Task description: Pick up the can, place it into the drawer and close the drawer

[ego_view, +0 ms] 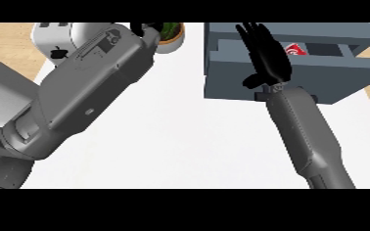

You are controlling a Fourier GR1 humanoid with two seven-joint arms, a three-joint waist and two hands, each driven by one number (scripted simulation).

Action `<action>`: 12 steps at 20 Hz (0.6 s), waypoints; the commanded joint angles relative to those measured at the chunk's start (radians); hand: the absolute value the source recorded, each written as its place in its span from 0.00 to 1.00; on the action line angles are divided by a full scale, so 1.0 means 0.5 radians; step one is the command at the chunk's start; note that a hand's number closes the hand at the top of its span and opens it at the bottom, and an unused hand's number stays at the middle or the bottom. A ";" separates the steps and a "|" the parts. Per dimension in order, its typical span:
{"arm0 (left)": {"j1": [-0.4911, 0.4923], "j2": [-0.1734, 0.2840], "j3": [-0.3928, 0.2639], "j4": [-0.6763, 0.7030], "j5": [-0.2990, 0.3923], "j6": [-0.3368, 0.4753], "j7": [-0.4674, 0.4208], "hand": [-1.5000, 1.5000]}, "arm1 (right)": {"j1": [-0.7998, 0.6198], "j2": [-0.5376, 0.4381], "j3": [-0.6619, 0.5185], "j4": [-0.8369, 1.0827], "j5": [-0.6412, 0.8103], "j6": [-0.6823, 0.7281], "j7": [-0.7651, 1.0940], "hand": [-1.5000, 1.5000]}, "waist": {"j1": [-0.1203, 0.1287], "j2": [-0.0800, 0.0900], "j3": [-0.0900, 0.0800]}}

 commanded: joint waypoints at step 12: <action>0.191 0.225 0.047 -0.364 -0.091 -0.002 0.144 0.00 | -0.400 -0.057 -0.265 0.930 0.064 -0.697 -0.083 0.00 | 0.069 0.059 0.025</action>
